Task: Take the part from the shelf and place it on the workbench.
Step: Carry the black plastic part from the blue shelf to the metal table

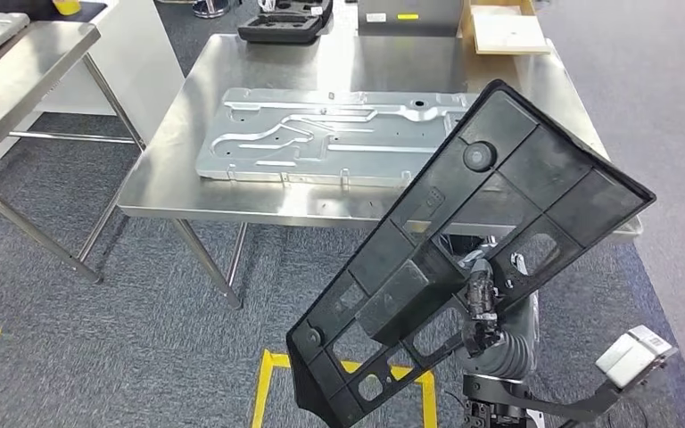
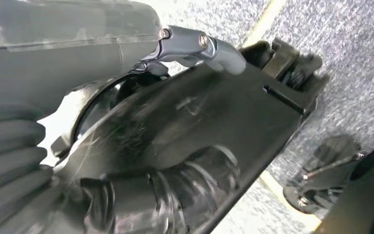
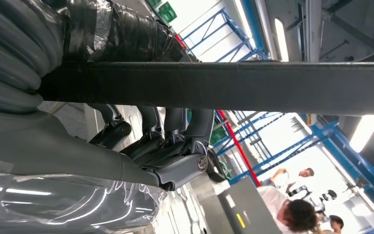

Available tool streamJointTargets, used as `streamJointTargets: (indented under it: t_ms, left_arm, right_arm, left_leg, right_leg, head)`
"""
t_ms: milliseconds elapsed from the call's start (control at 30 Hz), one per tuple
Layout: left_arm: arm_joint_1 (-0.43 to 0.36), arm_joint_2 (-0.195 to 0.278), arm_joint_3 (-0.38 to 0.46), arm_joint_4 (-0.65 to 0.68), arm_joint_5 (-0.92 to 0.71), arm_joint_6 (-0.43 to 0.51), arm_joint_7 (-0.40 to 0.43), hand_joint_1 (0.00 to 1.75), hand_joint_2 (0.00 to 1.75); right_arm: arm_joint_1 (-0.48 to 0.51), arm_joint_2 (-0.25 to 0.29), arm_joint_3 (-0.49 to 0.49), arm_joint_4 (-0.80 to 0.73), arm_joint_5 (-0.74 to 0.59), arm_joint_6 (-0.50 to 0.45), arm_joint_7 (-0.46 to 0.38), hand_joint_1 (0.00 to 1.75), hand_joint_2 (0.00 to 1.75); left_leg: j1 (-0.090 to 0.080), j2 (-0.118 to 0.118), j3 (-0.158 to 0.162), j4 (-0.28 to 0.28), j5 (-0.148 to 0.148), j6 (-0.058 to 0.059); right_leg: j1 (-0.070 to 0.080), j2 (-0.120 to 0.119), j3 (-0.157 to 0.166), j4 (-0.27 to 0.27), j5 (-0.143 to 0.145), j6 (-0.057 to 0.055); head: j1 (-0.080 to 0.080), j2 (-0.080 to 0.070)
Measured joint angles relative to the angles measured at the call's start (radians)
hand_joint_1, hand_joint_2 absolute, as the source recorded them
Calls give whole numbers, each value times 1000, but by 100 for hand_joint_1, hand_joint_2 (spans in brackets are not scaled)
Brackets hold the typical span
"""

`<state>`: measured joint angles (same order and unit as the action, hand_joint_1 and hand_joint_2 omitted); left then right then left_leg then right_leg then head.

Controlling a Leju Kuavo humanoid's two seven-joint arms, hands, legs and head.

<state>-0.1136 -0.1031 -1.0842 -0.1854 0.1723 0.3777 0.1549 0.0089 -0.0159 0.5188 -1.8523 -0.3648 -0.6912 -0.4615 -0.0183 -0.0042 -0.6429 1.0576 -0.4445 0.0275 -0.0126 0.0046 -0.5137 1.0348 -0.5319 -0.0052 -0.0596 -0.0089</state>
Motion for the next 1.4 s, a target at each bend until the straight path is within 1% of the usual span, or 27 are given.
streamJointTargets:
  t_ms: [67,100,167,200,300,333,367,433,500,633,700,767,800,833,867,900,967,1000,1033,1100,1133,1200,1233,1300,1333,1367,1400]
  left_arm:
    - [1,1,0,0,2,0,0,0,175]
    - [2,1,0,0,2,1,0,0,175]
    - [1,1,0,0,2,1,0,0,175]
    - [1,1,0,0,3,1,0,0,175]
    - [2,0,0,0,4,1,0,0,175]
    - [3,0,0,0,5,0,0,0,175]
    - [4,0,0,0,5,0,0,0,175]
    - [4,0,0,0,6,-1,0,0,175]
    - [4,0,0,0,6,-1,0,0,175]
    - [1,1,0,0,7,-1,0,0,175]
    - [0,1,0,0,6,-1,0,0,175]
    - [-1,1,0,0,6,-1,0,0,175]
    - [-1,1,0,0,6,-1,0,0,175]
    - [-1,1,0,0,6,-1,0,0,175]
    - [-1,1,0,0,6,-1,0,0,175]
    - [-1,0,0,0,6,-1,0,0,175]
    - [0,1,0,0,6,-1,0,0,175]
    - [0,2,0,0,6,-1,0,0,175]
    - [-1,3,0,0,6,-1,0,0,175]
    - [-2,4,0,0,6,-1,-1,0,175]
    - [-2,4,0,0,6,-1,-1,0,175]
    - [-2,4,-1,-1,6,-1,-1,0,175]
    - [-2,3,-1,-1,6,-1,0,0,175]
    - [-1,3,-1,-1,6,-1,0,0,175]
    - [0,3,-1,-1,6,-1,0,0,175]
    - [1,3,-1,-1,6,-1,0,0,175]
    - [2,3,-1,-1,6,-1,0,0,175]
  right_arm:
    - [0,0,0,0,-4,1,0,171,175]
    - [0,0,0,0,-6,1,0,171,175]
    - [-2,-1,0,1,-10,1,-1,171,175]
    - [-3,-1,0,1,-12,1,-1,171,175]
    - [-2,-2,0,1,-18,1,-1,171,175]
    - [0,-2,0,1,-20,1,-1,171,175]
    - [0,-2,0,1,-22,1,-1,171,175]
    - [0,-2,0,2,-25,1,-2,171,175]
    - [0,-2,0,4,-29,1,-2,171,175]
    - [1,-2,0,6,-32,0,-5,171,175]
    - [0,-2,0,6,-33,0,-9,171,175]
    - [-1,-2,0,6,-33,0,-13,171,175]
    - [-1,-2,0,7,-33,0,-15,171,175]
    - [-1,-2,0,7,-33,0,-16,171,175]
    - [-1,-2,0,8,-34,-1,-16,171,175]
    - [-1,-2,0,8,-34,-1,-16,171,175]
    - [-1,-2,0,9,-35,-1,-17,171,175]
    - [-1,-2,0,9,-36,-1,-17,171,175]
    - [-1,-2,0,10,-36,-1,-17,171,175]
    - [-1,-2,0,12,-37,-1,-17,171,175]
    - [-1,-2,0,12,-37,-1,-17,171,175]
    - [-4,-3,0,12,-38,-2,-18,171,175]
    - [-5,-3,0,12,-38,-2,-18,171,175]
    - [-5,-3,0,13,-40,-2,-18,171,175]
    - [-4,-3,0,14,-40,-2,-18,171,175]
    - [-3,-4,0,15,-41,-2,-18,171,175]
    - [-3,-4,0,16,-42,-2,-18,171,175]
  left_leg:
    - [-7,0,6,-23,-5,11]
    - [-5,-1,20,-35,5,16]
    - [-2,-1,48,-50,8,23]
    - [0,-1,60,-54,5,27]
    - [1,-1,76,-55,-11,31]
    - [1,-2,82,-54,-18,30]
    - [3,-4,91,-53,-26,28]
    - [6,-6,110,-49,-45,20]
    - [8,-8,119,-40,-64,6]
    - [7,-6,120,-19,-80,-18]
    - [10,-3,79,55,-95,-26]
    - [13,-2,0,175,-132,-31]
    - [13,-1,-36,219,-152,-32]
    - [12,-1,-60,237,-161,-29]
    - [11,-1,-68,222,-149,-24]
    - [7,-2,-61,178,-116,-16]
    - [-6,-1,-27,55,-19,4]
    - [-14,-2,-15,15,6,13]
    - [-21,-2,-4,-13,18,22]
    - [-29,-3,17,-39,14,38]
    - [-27,-3,35,-57,20,43]
    - [-22,-2,66,-75,19,48]
    - [-20,-2,73,-79,17,49]
    - [-17,-2,79,-79,7,50]
    - [-15,-3,83,-77,0,48]
    - [-11,-4,89,-74,-8,44]
    - [-7,-5,96,-68,-18,38]
  right_leg:
    - [0,-1,9,2,2,11]
    - [0,-3,10,9,3,16]
    - [-1,-3,1,51,-7,21]
    - [-1,-3,-22,95,-26,23]
    - [-1,-2,-135,249,-97,33]
    - [-2,-2,-158,262,-97,36]
    - [-3,-2,-165,242,-77,39]
    - [-8,-3,-142,128,17,43]
    - [-8,-3,-121,40,68,37]
    - [-6,-1,-106,23,74,5]
    - [-7,-1,-89,16,68,-5]
    - [-3,-2,-75,13,57,-11]
    - [-1,-1,-67,13,50,-12]
    - [2,0,-58,13,42,-14]
    - [5,1,-45,13,33,-15]
    - [8,2,-31,12,24,-16]
    - [10,3,-5,9,5,-15]
    - [9,4,5,5,-3,-13]
    - [7,5,13,0,-8,-9]
    - [4,4,23,8,-1,0]
    - [3,2,25,19,2,4]
    - [4,0,9,70,-15,12]
    - [4,0,-17,113,-40,16]
    - [0,1,-89,212,-90,26]
    - [-4,0,-119,238,-100,32]
    - [-8,0,-135,235,-90,39]
    - [-13,0,-136,202,-57,46]
  head:
    - [2,0]
    - [2,0]
    - [4,0]
    - [4,0]
    - [7,0]
    - [7,0]
    - [7,0]
    - [8,0]
    - [10,0]
    - [9,0]
    - [7,0]
    - [6,0]
    - [6,0]
    - [6,0]
    - [6,0]
    - [6,0]
    - [7,0]
    - [9,0]
    - [10,0]
    - [11,0]
    - [9,0]
    - [9,0]
    - [9,0]
    - [10,0]
    - [10,0]
    - [10,0]
    - [10,0]
